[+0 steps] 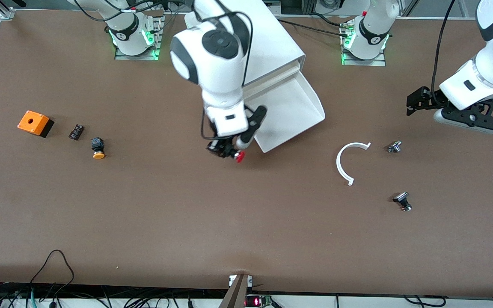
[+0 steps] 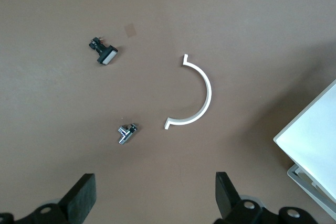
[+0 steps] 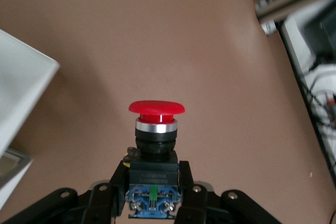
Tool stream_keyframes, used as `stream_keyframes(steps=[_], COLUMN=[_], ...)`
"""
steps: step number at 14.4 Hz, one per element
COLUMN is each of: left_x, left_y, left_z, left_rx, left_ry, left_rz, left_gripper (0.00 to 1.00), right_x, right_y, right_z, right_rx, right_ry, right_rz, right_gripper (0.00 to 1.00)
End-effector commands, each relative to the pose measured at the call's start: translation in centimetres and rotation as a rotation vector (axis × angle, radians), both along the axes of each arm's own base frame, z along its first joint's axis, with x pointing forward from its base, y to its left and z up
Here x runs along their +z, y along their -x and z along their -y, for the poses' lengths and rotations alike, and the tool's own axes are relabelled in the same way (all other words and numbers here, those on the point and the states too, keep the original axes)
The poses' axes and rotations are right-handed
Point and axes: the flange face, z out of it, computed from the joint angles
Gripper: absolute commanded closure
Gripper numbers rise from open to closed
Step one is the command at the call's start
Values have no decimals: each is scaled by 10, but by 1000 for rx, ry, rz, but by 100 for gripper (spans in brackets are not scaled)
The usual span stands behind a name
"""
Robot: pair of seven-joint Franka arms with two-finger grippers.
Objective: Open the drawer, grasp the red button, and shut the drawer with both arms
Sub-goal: 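Lift the red button out with the right gripper while the left gripper reaches the drawer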
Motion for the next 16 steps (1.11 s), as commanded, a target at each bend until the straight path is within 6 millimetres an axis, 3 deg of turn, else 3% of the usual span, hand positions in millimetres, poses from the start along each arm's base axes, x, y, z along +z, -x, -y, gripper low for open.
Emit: stream_keyframes(steps=[1, 3, 5, 7, 10, 13, 16], left_x=[-45, -66, -86, -107, -142, -180, -217], left_y=[-13, -16, -21, -29, -41, -38, -30], left_z=[0, 0, 1, 11, 52, 104, 133], left_rx=[-9, -14, -13, 3, 209, 390, 518], left_ry=[-20, -17, -14, 21, 41, 28, 34], left_rz=[-85, -125, -160, -173, -150, -117, -83], left_gripper=[0, 0, 0, 0, 0, 0, 0], right_x=[-26, -48, -58, -78, -111, -123, -151], right_y=[0, -8, -18, -28, -35, -29, -17], right_z=[52, 90, 128, 173, 232, 260, 302], right_rx=[-201, -283, -414, -514, -596, -638, -702], right_ry=[9, 45, 40, 7, -7, -29, -79], right_rz=[-39, -61, -77, -110, -126, -122, -108], right_gripper=[72, 72, 72, 72, 71, 71, 71])
